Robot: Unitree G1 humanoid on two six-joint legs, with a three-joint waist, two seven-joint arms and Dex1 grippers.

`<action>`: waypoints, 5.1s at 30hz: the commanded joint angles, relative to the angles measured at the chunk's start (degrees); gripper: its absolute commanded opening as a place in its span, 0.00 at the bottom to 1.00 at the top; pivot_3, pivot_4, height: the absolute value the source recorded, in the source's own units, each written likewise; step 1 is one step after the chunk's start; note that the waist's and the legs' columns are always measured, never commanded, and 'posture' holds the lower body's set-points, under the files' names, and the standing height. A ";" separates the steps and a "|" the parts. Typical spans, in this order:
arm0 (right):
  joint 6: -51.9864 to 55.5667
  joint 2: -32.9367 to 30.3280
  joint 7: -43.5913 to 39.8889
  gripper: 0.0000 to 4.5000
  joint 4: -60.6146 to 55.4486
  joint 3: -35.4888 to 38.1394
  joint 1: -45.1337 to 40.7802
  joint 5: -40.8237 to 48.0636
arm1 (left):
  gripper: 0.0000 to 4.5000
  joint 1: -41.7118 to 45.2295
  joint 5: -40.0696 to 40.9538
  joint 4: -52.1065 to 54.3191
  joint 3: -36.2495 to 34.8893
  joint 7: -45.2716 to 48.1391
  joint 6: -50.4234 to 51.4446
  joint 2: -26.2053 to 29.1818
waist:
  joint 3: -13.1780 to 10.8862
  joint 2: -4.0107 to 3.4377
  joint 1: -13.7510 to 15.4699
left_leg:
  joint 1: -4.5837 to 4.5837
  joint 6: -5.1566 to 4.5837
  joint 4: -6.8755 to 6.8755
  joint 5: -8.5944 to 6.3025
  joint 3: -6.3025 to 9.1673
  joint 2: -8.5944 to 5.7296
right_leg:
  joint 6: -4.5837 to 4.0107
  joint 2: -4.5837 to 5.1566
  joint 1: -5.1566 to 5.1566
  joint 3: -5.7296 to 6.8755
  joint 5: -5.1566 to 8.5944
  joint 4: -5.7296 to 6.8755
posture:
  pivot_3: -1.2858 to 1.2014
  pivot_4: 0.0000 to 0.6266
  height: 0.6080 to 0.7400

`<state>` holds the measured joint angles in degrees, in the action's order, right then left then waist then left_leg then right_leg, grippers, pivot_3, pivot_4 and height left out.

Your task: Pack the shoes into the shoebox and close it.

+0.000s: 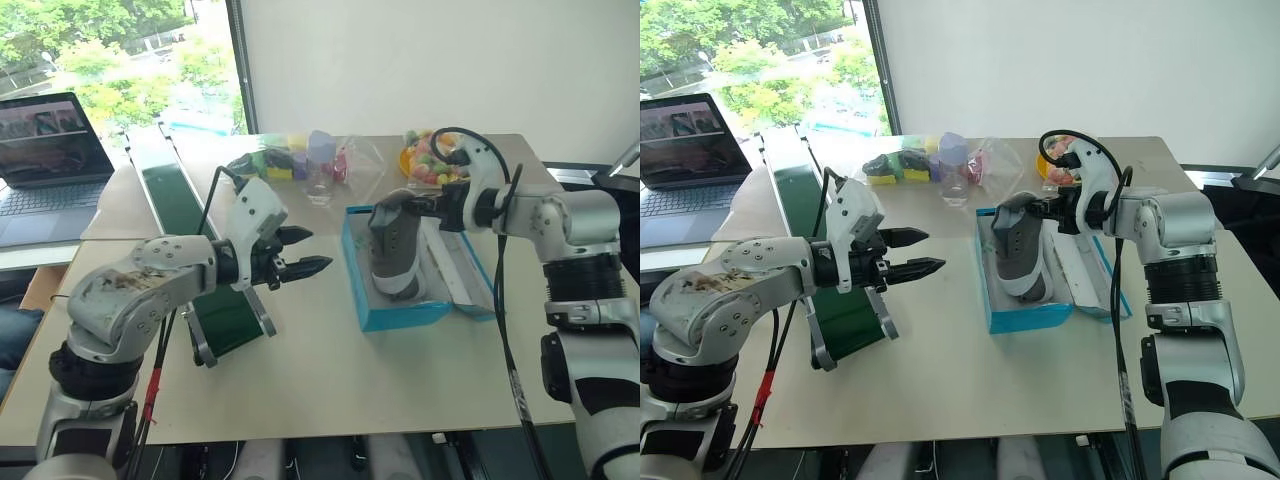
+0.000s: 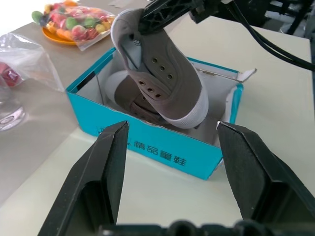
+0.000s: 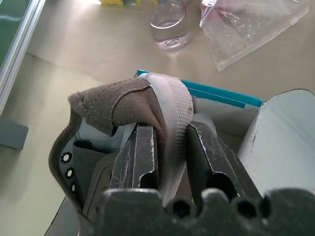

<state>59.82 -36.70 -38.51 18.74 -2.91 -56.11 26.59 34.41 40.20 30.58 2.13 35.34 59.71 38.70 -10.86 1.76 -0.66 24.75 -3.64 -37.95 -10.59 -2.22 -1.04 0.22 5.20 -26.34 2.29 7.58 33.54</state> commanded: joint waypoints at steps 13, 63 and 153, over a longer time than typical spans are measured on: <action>-10.01 7.55 -6.41 0.10 12.82 -10.62 -2.17 -10.58 | 0.68 -2.90 -3.93 3.42 2.39 2.76 -3.77 4.07 | 0.00 0.00 -0.05 | -0.04 0.00 0.00 0.00 0.01 0.01 | 0.24 -0.02 0.01 0.01 -0.15 0.04 | 0.52 0.24 1.00; 32.68 4.33 3.31 0.00 -59.61 36.64 44.42 7.41 | 0.68 14.24 -16.88 -19.10 15.94 25.87 -20.27 0.00 | 0.04 0.06 1.59 | -0.18 0.09 -0.07 -0.10 0.00 -0.02 | -0.05 0.12 0.08 -0.01 0.36 0.37 | 0.52 0.24 1.00; -18.01 -7.27 -15.04 0.00 -33.67 5.10 23.74 1.48 | 0.68 -2.73 -15.12 -7.52 0.36 10.12 -13.28 -0.95 | 0.30 0.38 1.48 | -0.37 0.26 0.04 -0.19 -0.06 0.01 | -0.08 0.12 0.15 -0.08 0.39 0.42 | 0.52 0.24 1.00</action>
<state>43.74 -43.78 -53.52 -14.13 -1.31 -32.78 26.20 32.27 24.01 21.54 5.10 46.66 46.54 38.01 -10.55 2.14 0.82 24.37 -3.47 -37.91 -10.72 -2.27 -1.03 0.15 5.31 -26.19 2.21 7.96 33.97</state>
